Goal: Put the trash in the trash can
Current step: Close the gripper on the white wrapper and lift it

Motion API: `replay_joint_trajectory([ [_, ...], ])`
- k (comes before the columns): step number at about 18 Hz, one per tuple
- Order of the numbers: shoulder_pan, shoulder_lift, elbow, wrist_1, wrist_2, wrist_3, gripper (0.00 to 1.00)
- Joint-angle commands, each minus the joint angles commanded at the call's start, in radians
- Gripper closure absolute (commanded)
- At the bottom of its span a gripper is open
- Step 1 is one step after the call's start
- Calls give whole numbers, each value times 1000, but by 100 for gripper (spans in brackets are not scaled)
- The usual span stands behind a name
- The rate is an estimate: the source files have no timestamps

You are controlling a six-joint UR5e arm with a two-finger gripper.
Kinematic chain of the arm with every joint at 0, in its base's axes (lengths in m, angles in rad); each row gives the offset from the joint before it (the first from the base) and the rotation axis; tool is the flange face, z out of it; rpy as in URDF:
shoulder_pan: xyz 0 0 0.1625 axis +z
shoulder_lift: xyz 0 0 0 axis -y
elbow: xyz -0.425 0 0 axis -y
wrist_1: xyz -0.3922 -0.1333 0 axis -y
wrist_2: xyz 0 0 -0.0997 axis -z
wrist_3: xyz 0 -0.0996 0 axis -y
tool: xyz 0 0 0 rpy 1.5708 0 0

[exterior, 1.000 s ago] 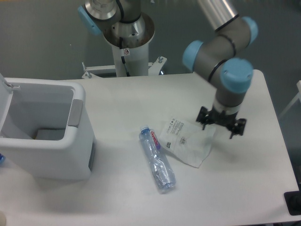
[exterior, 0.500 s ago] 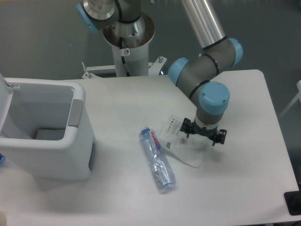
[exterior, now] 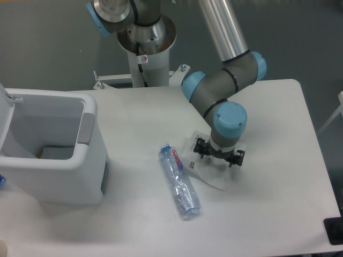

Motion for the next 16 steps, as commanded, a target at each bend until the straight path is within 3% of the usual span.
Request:
replay_joint_trajectory([
  [3,-2,-5,6,0,-2,-14,89],
  [5,-2,-2,12,0,-8,-19,100],
  [16,11,20,25,0,-48,-17,100],
])
